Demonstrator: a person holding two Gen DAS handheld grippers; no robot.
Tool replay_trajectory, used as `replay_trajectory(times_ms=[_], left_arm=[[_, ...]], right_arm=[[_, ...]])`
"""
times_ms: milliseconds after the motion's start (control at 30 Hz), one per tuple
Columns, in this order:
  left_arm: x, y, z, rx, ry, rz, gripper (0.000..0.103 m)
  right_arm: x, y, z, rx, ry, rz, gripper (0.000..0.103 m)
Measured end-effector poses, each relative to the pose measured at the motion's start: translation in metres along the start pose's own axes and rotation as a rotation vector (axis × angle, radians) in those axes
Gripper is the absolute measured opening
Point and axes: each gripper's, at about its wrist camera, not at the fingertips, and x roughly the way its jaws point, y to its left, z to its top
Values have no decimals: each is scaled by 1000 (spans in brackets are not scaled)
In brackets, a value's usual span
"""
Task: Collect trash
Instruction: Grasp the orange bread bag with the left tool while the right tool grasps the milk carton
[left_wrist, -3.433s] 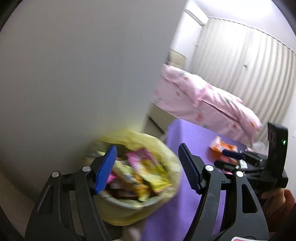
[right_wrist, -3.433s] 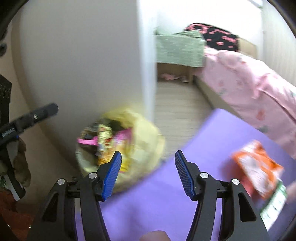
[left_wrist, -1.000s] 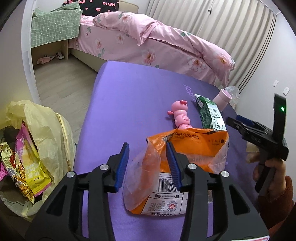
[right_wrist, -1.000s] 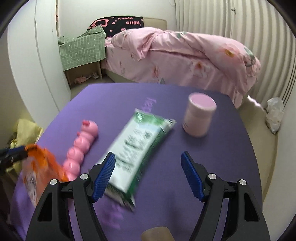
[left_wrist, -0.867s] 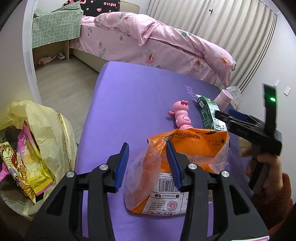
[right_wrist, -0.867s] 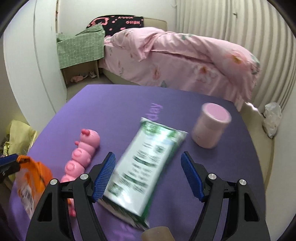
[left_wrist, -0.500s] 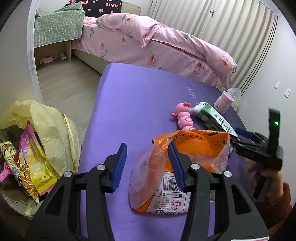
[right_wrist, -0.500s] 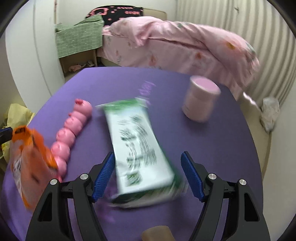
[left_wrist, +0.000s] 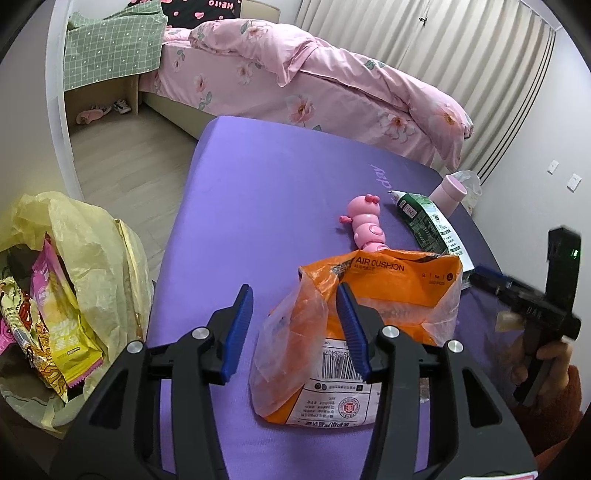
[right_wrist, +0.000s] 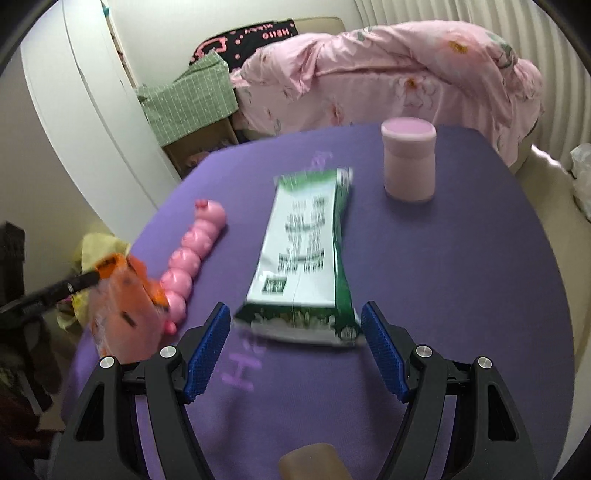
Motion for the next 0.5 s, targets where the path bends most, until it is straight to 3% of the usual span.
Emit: replay_trajectory(times_ms=[100,167,300,367,500], left_arm=[[1,-4,2,10,0,4,44],[0,-7,2,16,-6,3,45],[-5,-9,1,40,-16,1,45],[-7,-8,-1,49,-17,-6,45],[-8,-3,-2,51,-20,-36,45]], right_arm=[[4,9,29,-40,-26,-39,69],[23,10,48,-33,16,-45,69],[65,10,73,-41,80,-135,69],[83,9,80,-54,120,-169,63],[77,8,79,-54,109,-137,57]])
